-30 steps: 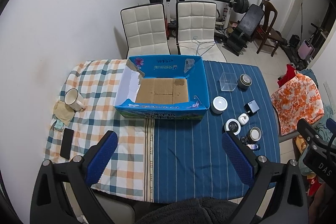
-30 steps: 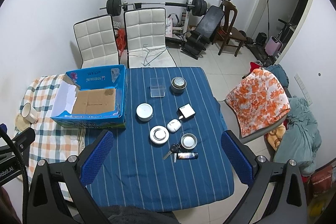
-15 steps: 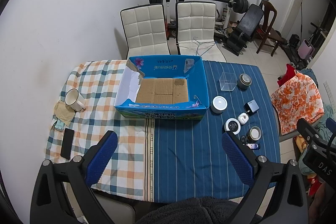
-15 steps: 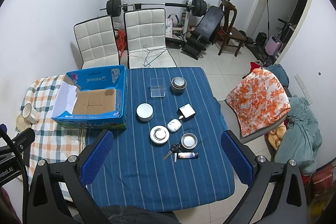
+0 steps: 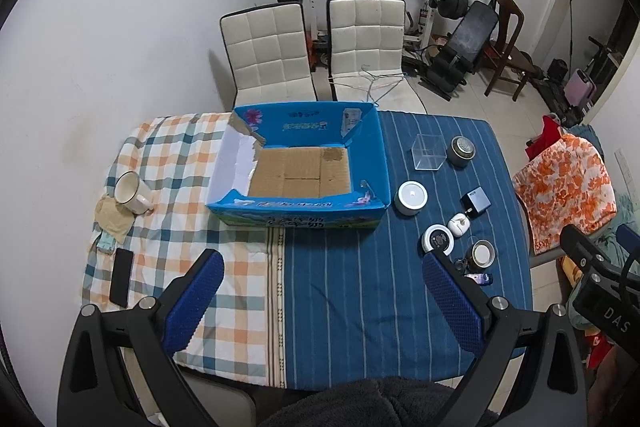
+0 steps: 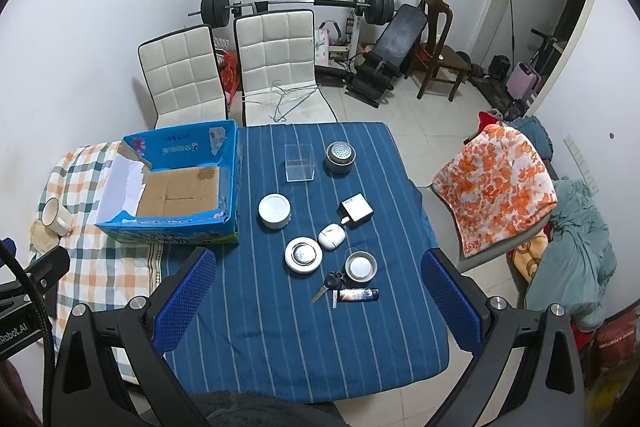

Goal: Organize rigid objects
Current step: 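Grasp the clear plastic cube with the left tool while the right tool grasps the metal tin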

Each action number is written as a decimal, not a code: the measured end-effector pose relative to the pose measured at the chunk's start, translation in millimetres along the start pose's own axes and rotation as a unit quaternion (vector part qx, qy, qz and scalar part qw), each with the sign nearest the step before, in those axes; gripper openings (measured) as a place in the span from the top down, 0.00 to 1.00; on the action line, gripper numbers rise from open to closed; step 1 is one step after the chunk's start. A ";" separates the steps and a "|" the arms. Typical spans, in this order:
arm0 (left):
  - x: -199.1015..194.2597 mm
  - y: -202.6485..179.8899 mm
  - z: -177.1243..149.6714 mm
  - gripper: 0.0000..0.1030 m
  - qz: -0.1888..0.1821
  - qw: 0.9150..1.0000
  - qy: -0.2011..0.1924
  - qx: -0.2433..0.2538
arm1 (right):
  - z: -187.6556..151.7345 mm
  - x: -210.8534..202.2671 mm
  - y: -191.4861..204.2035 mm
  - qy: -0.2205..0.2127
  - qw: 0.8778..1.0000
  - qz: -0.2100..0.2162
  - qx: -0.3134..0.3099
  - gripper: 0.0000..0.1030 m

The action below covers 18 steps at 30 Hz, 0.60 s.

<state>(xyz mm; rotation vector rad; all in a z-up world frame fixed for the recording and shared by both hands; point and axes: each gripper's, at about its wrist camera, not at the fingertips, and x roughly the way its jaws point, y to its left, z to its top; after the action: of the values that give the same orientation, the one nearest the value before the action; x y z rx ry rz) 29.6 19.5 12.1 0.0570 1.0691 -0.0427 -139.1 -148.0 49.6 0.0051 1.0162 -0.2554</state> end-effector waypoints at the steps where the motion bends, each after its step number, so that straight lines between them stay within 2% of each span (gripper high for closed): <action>1: 6.0 -5.3 4.3 0.01 -0.003 1.000 0.002 0.003 | 2.9 4.8 -2.8 0.004 1.000 0.002 0.003 0.00; 6: 45.8 -37.6 36.3 0.01 -0.013 1.000 0.005 0.022 | 29.5 51.2 -30.6 0.028 0.999 0.007 0.031 0.00; 9: 89.6 -64.4 62.7 0.01 -0.010 0.999 0.015 0.039 | 51.0 99.4 -54.6 0.048 0.998 0.003 0.048 0.00; 15: 206.9 -119.9 124.5 0.01 -0.046 0.994 0.089 0.038 | 106.7 233.4 -94.8 0.102 0.993 0.013 0.055 0.00; 18: 260.5 -148.6 151.4 0.01 -0.043 0.992 0.111 0.039 | 137.4 315.1 -104.1 0.135 0.988 0.037 0.064 0.00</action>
<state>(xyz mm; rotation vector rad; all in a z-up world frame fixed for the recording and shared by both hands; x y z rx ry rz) 277.8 -140.9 -147.7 0.0889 1.2920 -0.1588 111.4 -331.7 -130.7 0.1975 1.2651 -0.2554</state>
